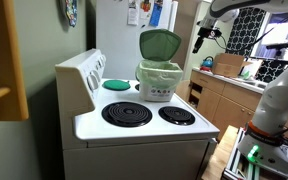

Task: Close the bin lid

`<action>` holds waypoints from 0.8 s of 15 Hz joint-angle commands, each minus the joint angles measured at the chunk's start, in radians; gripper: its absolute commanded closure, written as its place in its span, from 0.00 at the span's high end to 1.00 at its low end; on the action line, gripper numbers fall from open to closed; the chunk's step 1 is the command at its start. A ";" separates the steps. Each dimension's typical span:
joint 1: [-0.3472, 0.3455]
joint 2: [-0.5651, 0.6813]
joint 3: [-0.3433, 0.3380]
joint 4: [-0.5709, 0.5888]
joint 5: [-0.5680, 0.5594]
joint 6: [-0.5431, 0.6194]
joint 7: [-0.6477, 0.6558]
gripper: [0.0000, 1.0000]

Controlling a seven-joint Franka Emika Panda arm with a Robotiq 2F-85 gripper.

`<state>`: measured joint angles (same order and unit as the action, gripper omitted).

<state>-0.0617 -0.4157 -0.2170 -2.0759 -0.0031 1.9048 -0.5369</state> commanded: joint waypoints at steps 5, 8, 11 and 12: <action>0.040 -0.069 -0.038 0.053 0.120 -0.115 -0.029 1.00; 0.079 -0.064 -0.057 0.085 0.269 -0.099 -0.066 1.00; 0.109 -0.053 -0.056 0.108 0.371 -0.034 -0.137 1.00; 0.122 -0.042 -0.057 0.119 0.409 -0.012 -0.162 1.00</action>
<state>0.0159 -0.4765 -0.2507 -1.9810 0.3107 1.8443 -0.6264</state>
